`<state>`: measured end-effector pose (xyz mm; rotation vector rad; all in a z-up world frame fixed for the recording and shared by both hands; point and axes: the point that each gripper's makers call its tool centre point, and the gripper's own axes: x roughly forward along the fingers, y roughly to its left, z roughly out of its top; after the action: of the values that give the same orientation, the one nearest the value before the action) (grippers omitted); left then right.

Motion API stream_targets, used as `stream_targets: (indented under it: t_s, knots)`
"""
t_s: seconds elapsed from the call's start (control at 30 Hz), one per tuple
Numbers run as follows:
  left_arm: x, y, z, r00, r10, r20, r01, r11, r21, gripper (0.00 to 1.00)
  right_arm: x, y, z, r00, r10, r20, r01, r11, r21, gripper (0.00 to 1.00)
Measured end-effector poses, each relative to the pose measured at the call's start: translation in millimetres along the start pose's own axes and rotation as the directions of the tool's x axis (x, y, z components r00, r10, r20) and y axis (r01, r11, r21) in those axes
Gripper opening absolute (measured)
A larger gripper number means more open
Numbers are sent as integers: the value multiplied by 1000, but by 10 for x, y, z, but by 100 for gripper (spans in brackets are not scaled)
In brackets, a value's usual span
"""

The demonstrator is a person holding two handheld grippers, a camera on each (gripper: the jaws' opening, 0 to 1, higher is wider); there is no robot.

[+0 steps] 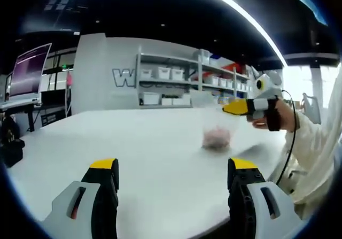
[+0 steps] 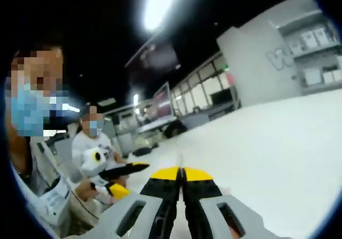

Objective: Open the resealable bag by pulling the two sides of the seal apart until the entire bag opening is separated and visibly accessible.

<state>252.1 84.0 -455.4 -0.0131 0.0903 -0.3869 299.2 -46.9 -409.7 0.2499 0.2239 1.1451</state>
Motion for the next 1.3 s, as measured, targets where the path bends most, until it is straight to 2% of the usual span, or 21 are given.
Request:
stream_targets:
  t_s: [0.1,0.2,0.23,0.33,0.5,0.6,0.67,0.8,0.97,1.1,1.27,1.3]
  knots:
    - [-5,7,-13,1000,1,-1,-1,1000,-4,83,5,82,-177,999,5,-38,-5,1000,-7,0]
    - [4,0,-11,1000,-5,3,5,1000,-10,83,11,143,-379,995,0,-101,-8,997,-77,0]
    - [8,-20,26,1000,-14,24,15,1000,-20,83,17,163,-431,992,0,-125,-13,994,-105,0]
    - [-2,-56,104,997,-37,61,40,997,-60,83,42,212,-498,989,-8,-147,-17,986,-167,0]
    - [-2,-37,55,999,-28,42,31,998,-51,82,43,279,-613,983,-6,-182,-39,969,-244,0]
    - [-3,-58,45,998,-42,39,44,997,-58,79,16,312,-660,981,4,-195,-58,961,-271,3]
    - [0,-72,42,998,-48,38,50,997,-56,79,-10,382,-677,978,43,-205,-91,969,-230,5]
    - [19,-86,34,998,-57,35,59,996,-63,78,-48,298,-727,972,1,-234,-63,964,-259,6]
    - [21,-151,33,996,-82,33,84,995,-56,73,-97,338,-785,967,2,-255,-70,963,-261,6]
    - [23,-218,33,992,-118,42,121,989,-89,67,-123,520,-807,962,22,-272,-112,940,-321,8]
    - [33,-210,67,993,-103,59,107,991,-75,69,-136,674,-780,959,12,-285,-128,910,-393,8]
    - [33,-210,66,993,-103,58,108,991,-77,69,-135,690,-756,958,9,-285,-133,899,-417,8]
